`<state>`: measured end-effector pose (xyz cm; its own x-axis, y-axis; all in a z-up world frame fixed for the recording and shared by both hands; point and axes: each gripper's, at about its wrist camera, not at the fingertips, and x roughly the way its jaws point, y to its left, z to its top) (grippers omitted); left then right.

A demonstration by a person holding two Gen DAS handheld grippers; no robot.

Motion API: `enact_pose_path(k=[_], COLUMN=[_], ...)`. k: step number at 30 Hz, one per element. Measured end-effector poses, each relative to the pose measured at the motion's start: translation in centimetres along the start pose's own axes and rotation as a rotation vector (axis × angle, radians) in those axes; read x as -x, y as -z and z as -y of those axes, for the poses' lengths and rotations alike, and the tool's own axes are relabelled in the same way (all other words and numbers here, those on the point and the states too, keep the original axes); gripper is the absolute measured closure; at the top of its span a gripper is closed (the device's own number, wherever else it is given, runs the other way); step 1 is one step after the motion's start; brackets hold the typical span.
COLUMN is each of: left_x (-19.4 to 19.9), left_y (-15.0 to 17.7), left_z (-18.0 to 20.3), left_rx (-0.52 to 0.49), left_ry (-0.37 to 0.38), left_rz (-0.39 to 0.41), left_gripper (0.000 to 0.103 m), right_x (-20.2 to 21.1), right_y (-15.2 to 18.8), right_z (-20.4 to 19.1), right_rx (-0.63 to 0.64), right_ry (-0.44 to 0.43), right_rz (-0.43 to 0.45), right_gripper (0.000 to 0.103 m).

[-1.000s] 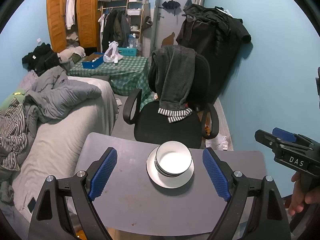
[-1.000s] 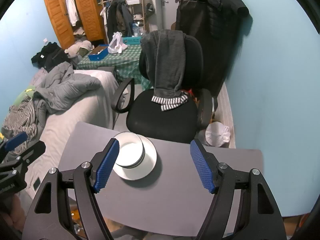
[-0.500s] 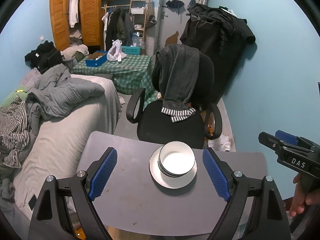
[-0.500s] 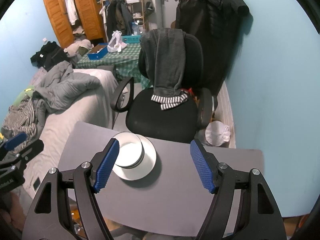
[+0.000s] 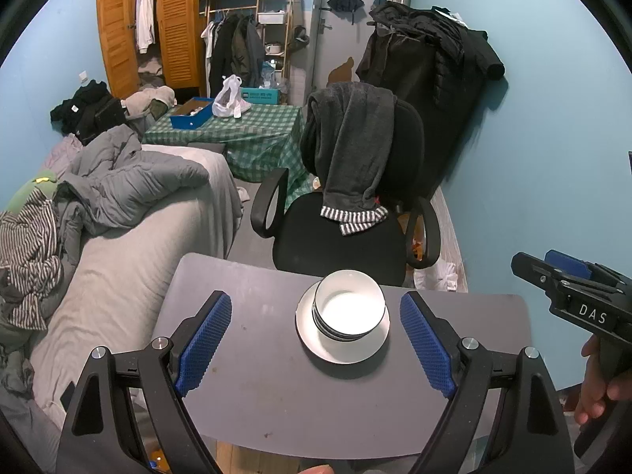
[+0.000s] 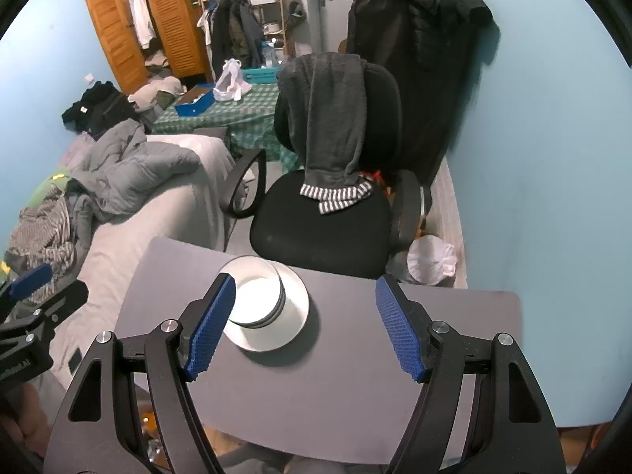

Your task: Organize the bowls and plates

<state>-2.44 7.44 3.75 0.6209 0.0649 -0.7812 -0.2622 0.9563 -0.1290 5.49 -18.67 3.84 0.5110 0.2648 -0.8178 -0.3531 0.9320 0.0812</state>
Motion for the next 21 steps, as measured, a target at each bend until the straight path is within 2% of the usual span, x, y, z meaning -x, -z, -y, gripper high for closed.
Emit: enact_pose_path(k=[21], left_x=[0.7], left_y=[1.1], left_z=[0.4], left_rx=[-0.011], left_ry=[0.016], left_rz=[-0.008], left_gripper=[0.015], right_x=[0.1], right_y=[0.1], right_z=[0.1], right_rx=[-0.002], right_ry=[-0.002], right_rz=[-0.001], right_gripper=[0.030])
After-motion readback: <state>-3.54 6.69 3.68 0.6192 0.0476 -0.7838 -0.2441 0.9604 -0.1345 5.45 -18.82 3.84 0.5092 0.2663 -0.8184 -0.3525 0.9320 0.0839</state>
